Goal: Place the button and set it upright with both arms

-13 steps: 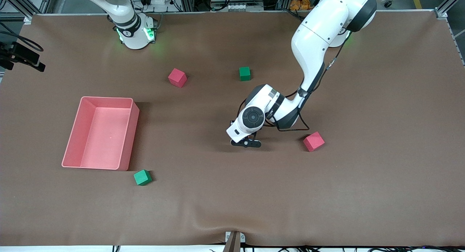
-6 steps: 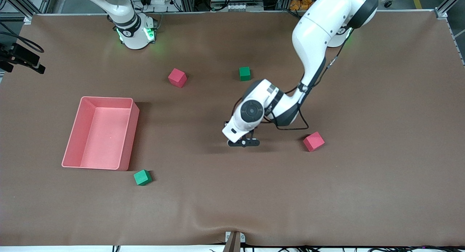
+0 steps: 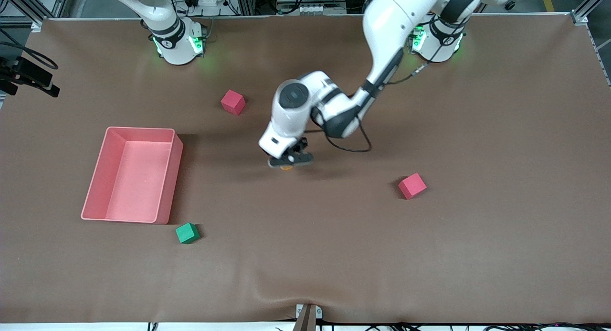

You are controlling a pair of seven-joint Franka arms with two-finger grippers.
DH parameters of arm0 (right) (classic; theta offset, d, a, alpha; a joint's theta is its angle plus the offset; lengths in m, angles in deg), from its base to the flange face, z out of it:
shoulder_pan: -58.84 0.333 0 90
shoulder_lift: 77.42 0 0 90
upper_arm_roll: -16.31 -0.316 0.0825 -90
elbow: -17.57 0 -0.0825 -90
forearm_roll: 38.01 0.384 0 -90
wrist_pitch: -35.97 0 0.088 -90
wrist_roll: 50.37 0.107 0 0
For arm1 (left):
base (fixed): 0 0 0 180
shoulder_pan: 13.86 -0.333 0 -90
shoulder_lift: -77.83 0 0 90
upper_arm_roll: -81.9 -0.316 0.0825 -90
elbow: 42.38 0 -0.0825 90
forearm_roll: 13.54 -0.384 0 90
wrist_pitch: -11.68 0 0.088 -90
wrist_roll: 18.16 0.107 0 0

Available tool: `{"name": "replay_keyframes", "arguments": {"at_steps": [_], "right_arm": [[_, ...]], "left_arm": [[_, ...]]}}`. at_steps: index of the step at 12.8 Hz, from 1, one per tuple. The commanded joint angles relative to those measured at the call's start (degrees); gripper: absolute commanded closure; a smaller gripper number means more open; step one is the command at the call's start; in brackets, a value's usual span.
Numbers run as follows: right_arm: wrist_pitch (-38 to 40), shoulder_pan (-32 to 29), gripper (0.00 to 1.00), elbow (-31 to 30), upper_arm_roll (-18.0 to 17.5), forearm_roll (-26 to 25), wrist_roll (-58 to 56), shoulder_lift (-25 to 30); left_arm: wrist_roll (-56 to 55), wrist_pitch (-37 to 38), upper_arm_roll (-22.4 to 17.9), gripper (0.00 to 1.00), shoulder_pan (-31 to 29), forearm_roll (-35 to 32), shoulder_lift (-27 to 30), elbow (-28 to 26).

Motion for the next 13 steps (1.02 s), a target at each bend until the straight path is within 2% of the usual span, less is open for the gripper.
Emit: {"name": "replay_keyframes", "arguments": {"at_steps": [1,7,9,13], "right_arm": [[-0.2,0.0,0.00,0.8,-0.4,-0.5,-0.4,-0.2],[-0.2,0.0,0.00,0.7,-0.4,-0.5,-0.4,-0.2],[-0.5,0.0,0.00,0.7,-0.4,-0.5,-0.4,-0.2],[-1.7,0.0,0.00,0.7,-0.3,-0.5,-0.4,-0.3]], "left_arm": [[-16.3,-2.9,-1.6,1.00,3.8,-17.0,-0.1,-1.0],[-47.4,-3.3,-1.8,1.00,11.8,-53.3,-3.6,-2.2],[-57.8,-0.7,-2.1,1.00,14.4,-64.3,-3.6,-3.9],[-61.6,8.7,-2.5,1.00,18.2,-76.1,-6.0,-5.3]]}}
